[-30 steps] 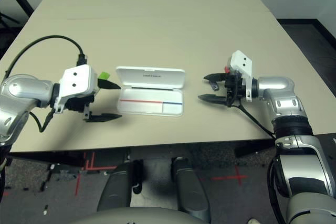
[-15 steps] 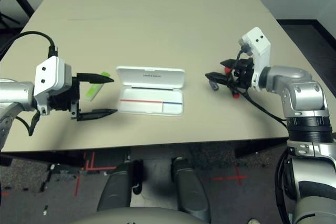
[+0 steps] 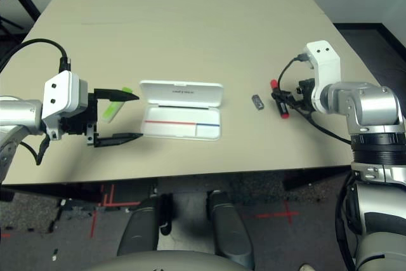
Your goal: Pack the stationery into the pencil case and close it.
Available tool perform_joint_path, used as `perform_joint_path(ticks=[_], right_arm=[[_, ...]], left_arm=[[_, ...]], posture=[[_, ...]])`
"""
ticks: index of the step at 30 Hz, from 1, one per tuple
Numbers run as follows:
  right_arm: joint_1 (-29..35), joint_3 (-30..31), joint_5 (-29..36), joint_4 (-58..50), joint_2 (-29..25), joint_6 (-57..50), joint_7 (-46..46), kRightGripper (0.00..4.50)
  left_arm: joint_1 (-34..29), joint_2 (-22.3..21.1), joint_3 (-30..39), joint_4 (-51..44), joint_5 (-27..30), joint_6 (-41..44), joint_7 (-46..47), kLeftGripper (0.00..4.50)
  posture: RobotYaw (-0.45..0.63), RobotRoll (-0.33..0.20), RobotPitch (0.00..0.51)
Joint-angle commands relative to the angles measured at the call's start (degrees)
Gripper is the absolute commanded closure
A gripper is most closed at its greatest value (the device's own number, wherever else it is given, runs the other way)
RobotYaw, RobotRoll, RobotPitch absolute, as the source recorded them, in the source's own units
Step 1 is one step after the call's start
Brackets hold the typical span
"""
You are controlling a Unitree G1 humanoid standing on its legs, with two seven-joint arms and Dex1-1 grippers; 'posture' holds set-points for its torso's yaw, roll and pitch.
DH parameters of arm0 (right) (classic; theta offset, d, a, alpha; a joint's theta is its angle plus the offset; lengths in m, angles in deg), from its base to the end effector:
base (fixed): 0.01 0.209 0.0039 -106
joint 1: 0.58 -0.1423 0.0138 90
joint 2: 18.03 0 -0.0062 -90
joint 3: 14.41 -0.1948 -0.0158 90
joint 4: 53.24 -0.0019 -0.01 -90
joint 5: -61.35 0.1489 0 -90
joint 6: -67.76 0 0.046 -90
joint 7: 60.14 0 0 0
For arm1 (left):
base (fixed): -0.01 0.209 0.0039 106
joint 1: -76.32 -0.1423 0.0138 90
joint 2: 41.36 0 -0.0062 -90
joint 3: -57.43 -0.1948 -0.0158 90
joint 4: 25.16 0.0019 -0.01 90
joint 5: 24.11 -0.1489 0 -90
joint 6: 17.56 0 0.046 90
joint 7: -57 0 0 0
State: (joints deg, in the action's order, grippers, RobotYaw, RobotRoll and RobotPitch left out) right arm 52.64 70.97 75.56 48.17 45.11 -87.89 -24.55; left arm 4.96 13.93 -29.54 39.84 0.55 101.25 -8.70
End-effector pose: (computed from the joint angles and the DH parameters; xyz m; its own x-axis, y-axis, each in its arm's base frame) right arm 0.2939 -0.2957 0.1865 0.7528 0.1979 -0.6278 -0.2523 0.9677 0.0026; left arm 0.2336 0.2371 0.2200 0.3503 -0.8553 -0.3818 0.9069 0.2078 0.3665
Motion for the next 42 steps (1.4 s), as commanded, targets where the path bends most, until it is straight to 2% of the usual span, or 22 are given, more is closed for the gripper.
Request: perform_joint_path(ticks=[1,16,19,28,33,36,42], right_arm=[[-0.6,1.7,-0.6,1.8,0.7,0.0,-0.8,0.00],[-5.0,5.8,-4.3,16.4,4.4,9.1,0.0,0.00],[-5.2,5.8,-4.7,17.6,4.6,9.9,0.2,0.66],[-4.8,4.9,-5.0,15.7,2.9,8.5,1.5,3.95],[-4.2,6.2,-5.4,12.8,0.0,10.4,4.9,3.98],[-2.7,9.3,-5.9,9.3,-3.2,13.6,10.1,3.98],[-1.7,10.9,-6.4,4.6,-9.1,20.2,17.1,3.98]], left_arm=[[0.3,-1.0,-1.2,-1.8,0.2,0.7,0.6,0.03],[0.7,-1.5,-1.7,-4.3,0.5,3.4,2.7,0.03],[0.6,-1.7,-1.8,-4.5,0.6,3.5,2.9,0.00],[0.5,-2.3,-1.9,-4.8,0.8,4.0,3.1,0.00],[0.8,-2.4,-2.3,-4.5,0.7,3.8,2.9,0.00],[0.9,-2.5,-2.6,-4.0,0.5,3.5,2.7,0.00],[1.3,-2.6,-3.4,-2.9,-0.1,2.8,2.3,0.00]], posture=[[0.01,0.000,0.157],[0.04,0.000,0.153],[0.05,0.000,0.153],[0.05,0.000,0.153],[0.03,0.000,0.153],[0.03,0.000,0.153],[0.00,0.000,0.157]])
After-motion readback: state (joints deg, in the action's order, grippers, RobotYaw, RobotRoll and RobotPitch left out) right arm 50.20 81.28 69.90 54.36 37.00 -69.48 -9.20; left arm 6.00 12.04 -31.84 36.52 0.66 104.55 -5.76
